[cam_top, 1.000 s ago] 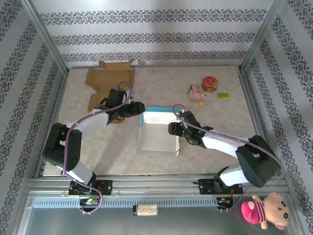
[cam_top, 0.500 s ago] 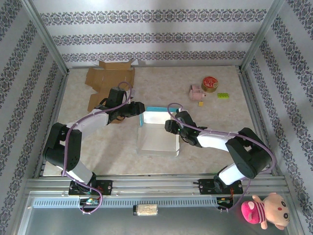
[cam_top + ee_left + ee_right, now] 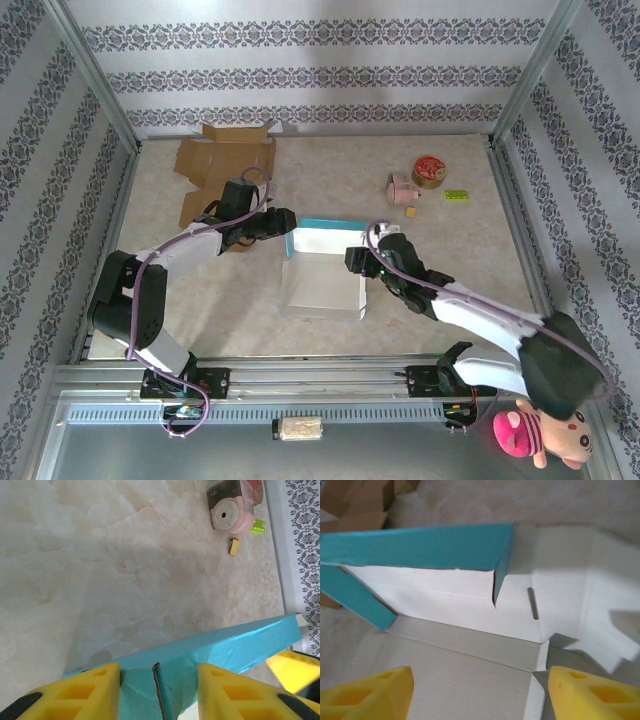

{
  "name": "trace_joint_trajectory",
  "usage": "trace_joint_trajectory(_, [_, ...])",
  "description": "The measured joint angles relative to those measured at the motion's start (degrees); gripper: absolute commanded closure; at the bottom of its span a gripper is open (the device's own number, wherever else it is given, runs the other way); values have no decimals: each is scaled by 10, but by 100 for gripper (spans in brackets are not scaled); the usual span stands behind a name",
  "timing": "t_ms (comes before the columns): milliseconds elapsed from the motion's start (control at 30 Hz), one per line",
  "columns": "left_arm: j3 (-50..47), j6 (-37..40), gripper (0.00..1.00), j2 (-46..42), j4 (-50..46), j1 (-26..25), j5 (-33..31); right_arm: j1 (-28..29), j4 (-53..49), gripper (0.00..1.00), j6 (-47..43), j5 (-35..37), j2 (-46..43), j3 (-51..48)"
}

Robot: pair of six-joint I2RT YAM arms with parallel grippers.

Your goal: Fold the paper box

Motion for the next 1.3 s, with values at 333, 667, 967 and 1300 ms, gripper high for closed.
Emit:
trace_joint_trajectory(333, [0,2,60,0,0,0,-2,-84,-71,17,-57,37,-108,-24])
trace_joint_trajectory(667, [0,4,60,0,0,-3,-8,-132,-47,46,-133,-47,52,7])
trace_joint_trajectory(967, [0,4,60,0,0,-3,-10,-128,-5,70,-132,-76,81,18])
trace_joint_trajectory(1300, [0,4,60,0,0,-3,-10,-73,-2,77,-84,-74,81,18])
